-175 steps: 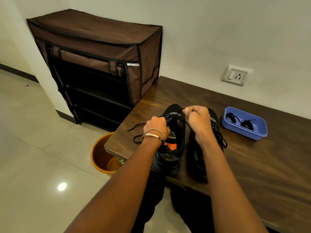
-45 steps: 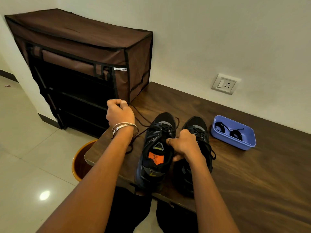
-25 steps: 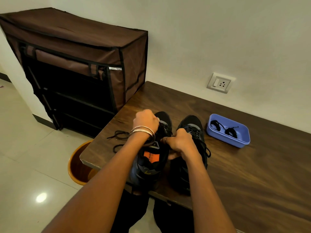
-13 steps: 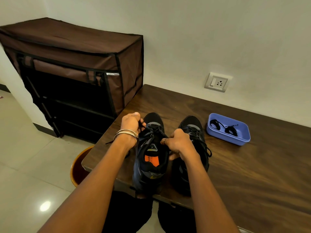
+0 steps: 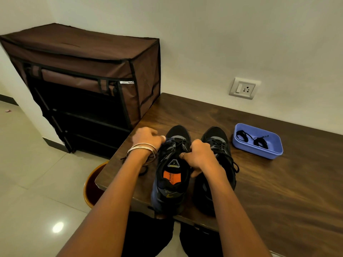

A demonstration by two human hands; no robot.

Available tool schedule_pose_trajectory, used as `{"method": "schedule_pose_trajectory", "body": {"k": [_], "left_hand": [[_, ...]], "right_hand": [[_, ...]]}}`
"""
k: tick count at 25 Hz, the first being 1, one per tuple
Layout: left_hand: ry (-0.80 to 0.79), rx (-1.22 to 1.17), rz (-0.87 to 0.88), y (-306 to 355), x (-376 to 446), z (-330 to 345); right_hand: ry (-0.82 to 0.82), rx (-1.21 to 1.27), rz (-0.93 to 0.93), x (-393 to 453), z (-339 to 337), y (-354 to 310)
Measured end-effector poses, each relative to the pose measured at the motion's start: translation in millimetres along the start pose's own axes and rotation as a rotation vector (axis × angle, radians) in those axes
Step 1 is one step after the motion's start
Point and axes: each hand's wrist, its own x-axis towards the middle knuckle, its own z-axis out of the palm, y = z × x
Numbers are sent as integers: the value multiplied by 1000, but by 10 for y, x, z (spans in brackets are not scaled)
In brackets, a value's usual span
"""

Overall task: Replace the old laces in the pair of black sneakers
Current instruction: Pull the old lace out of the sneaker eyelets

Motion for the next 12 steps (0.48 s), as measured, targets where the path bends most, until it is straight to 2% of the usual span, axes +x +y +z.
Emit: {"method": "schedule_pose_trajectory", "body": {"k": [1, 2, 4, 5, 6, 9, 12], "left_hand": [[-169, -55, 53, 23, -46, 23], [-308, 6, 94, 38, -106, 61], [-423, 384, 125, 62, -184, 186], [-400, 514, 123, 69, -203, 259], [-354, 539, 102, 92, -213, 310], [-201, 404, 76, 73, -141, 359], [-188, 368, 141, -39, -110, 367]], "right_hand": [[50, 4, -23, 24, 2, 2], [118, -17, -72, 47, -1, -7], [215, -89, -203, 92, 7, -58], [222, -146, -261, 118, 29, -89], [206, -217, -294, 137, 65, -116], [171, -345, -290, 169, 205, -129], [167, -347, -267, 186, 224, -115]]}}
